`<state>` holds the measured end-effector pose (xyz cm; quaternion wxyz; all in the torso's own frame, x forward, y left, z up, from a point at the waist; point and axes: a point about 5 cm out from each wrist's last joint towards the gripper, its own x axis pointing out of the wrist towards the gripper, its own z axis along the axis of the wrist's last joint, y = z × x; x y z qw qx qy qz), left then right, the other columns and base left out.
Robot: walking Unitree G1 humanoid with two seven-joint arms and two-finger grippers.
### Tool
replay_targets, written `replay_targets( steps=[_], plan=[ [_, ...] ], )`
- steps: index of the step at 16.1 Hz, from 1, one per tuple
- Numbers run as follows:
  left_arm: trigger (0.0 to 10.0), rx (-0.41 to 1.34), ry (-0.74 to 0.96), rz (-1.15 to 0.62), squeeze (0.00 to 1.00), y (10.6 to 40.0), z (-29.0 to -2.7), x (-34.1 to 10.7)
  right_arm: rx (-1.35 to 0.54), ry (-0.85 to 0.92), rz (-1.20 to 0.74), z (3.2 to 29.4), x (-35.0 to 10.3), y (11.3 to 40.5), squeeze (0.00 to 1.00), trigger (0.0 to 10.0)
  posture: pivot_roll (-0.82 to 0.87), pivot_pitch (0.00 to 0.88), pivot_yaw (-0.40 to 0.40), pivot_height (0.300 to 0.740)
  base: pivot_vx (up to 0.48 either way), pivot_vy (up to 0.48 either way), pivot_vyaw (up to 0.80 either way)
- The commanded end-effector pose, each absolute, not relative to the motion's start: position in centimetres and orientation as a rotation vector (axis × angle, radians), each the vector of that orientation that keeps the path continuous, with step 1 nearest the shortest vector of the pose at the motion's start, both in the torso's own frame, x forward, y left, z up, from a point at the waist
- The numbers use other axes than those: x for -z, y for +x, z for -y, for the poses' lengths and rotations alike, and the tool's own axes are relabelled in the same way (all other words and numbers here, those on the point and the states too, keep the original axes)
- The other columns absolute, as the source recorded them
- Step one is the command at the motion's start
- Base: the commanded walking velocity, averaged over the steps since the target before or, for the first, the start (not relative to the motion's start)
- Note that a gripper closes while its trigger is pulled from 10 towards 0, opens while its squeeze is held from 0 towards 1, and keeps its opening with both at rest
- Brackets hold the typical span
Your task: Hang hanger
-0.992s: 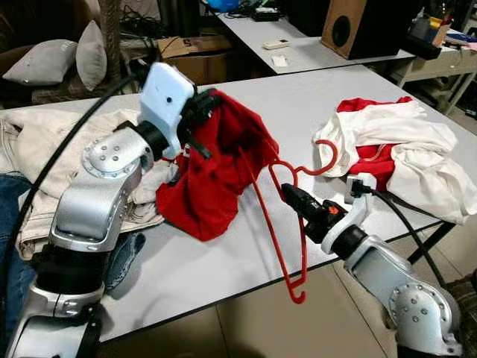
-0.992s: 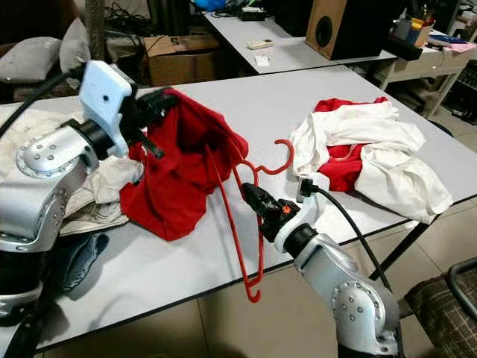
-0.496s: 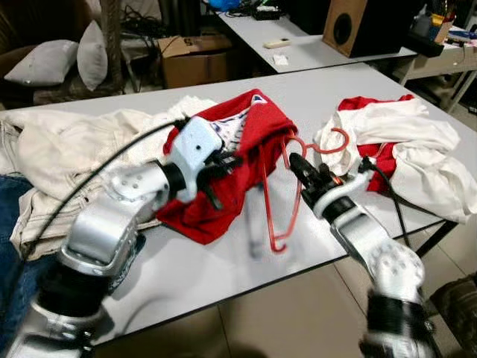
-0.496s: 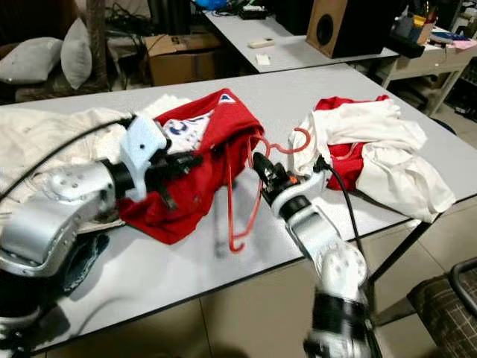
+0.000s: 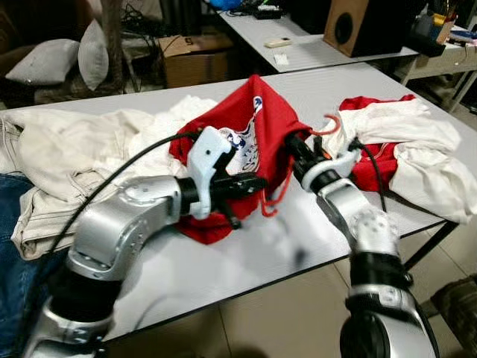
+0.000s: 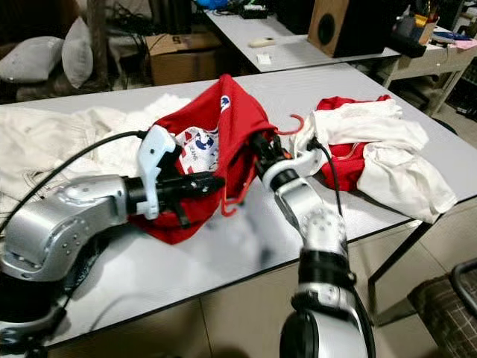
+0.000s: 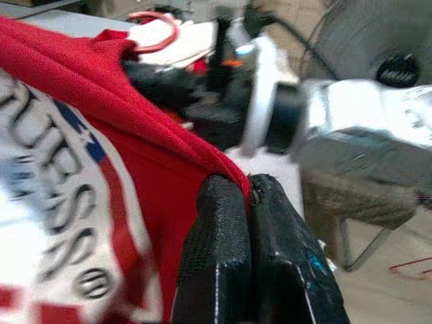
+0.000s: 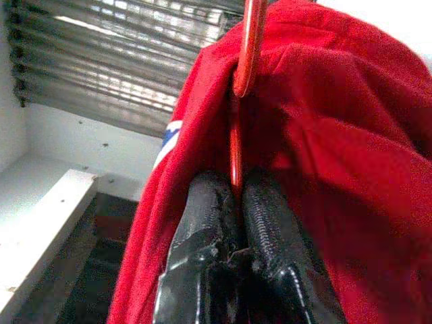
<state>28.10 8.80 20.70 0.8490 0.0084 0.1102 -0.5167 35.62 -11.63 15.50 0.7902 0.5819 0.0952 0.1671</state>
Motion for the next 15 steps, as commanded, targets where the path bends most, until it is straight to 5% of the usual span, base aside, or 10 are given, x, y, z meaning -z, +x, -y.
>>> replay_targets(
  steps=[1,6,15],
  plan=[
    [0.0,1.140,-0.022,-0.211,0.00,27.6,-7.8,-21.5,-0.348,1.231,-0.169,11.8,-16.0,36.1,0.00,10.0,0.02,0.000,0.002,0.740,0.000,0.000,0.00],
    [0.0,1.251,-0.220,-0.214,0.00,26.9,-6.0,-23.1,-0.351,1.281,-0.102,11.1,-16.7,37.1,0.00,10.0,0.05,0.000,-0.011,0.740,0.000,0.000,0.00],
    [0.0,1.143,-0.173,-0.292,0.00,28.5,-7.0,-22.0,-0.421,1.368,-0.044,11.0,-17.9,37.8,0.00,10.0,0.06,0.000,-0.014,0.740,0.000,0.000,0.00]
  ],
)
